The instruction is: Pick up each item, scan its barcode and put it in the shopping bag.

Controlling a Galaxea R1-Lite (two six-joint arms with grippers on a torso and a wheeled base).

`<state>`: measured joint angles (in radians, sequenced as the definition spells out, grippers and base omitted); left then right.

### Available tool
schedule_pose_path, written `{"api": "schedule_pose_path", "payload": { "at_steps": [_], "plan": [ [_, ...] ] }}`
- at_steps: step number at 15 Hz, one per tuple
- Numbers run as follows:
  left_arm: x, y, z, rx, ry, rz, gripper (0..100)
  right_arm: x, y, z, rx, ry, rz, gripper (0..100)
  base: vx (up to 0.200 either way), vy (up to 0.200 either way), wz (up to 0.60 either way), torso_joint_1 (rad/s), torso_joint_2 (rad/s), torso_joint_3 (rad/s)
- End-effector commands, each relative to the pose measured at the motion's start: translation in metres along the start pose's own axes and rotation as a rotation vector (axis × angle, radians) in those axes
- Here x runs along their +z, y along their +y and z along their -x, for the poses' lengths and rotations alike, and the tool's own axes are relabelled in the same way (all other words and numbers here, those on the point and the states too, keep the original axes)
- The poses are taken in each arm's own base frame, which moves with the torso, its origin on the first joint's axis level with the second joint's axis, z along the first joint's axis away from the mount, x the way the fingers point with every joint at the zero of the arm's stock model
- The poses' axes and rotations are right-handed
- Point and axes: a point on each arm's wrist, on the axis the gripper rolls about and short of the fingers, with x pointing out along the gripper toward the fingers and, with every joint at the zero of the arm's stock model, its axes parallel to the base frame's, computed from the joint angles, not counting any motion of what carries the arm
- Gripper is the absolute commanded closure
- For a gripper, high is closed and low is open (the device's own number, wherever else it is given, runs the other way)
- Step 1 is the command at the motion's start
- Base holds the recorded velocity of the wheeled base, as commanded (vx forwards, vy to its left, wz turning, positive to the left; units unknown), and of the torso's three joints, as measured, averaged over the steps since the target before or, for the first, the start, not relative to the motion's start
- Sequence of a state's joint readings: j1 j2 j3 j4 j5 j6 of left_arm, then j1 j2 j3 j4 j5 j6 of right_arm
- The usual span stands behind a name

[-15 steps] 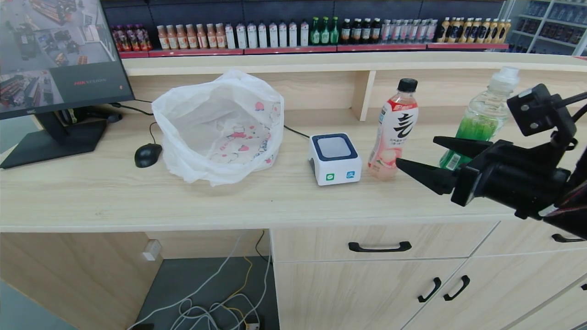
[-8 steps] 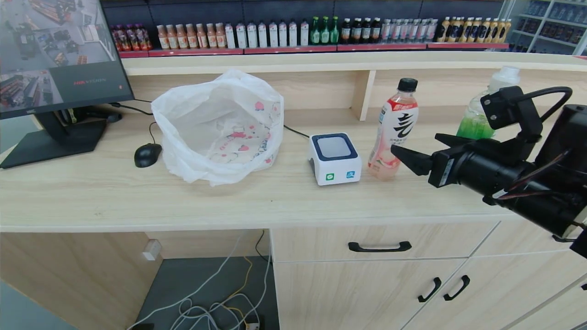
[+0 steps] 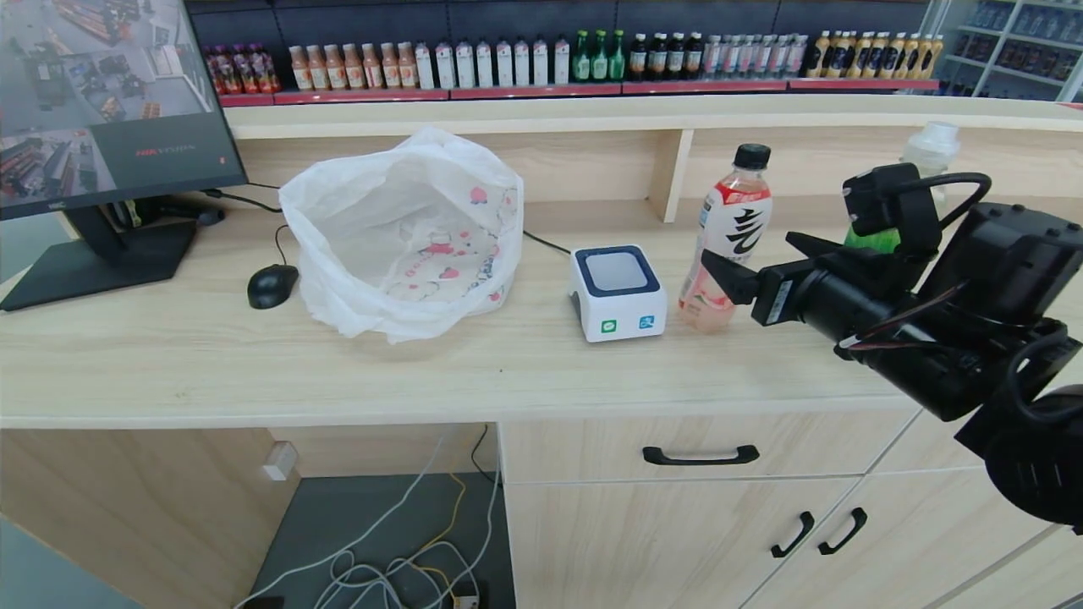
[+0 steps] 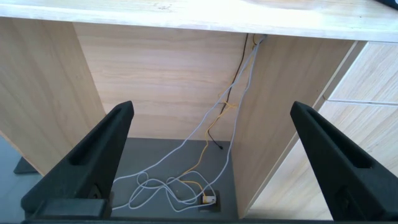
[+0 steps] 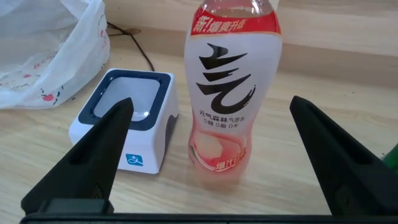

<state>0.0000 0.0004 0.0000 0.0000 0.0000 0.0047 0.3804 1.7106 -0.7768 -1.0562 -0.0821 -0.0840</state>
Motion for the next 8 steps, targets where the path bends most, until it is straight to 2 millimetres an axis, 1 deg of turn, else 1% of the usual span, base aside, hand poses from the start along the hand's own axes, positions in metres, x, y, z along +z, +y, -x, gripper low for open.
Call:
{"api": "schedule_pose_path", "payload": {
  "at_steps": [1,8],
  "plan": [
    [0.0,0.0,0.0,0.0,0.0,0.0,0,-0.011,0.002,-0.009,0.002,0.012,0.001,0,0.0,0.0,0.0,0.0,0.0,0.0],
    [0.0,0.0,0.0,0.0,0.0,0.0,0,-0.03,0.005,-0.026,-0.007,-0.02,-0.018,0,0.0,0.0,0.0,0.0,0.0,0.0]
  ]
}}
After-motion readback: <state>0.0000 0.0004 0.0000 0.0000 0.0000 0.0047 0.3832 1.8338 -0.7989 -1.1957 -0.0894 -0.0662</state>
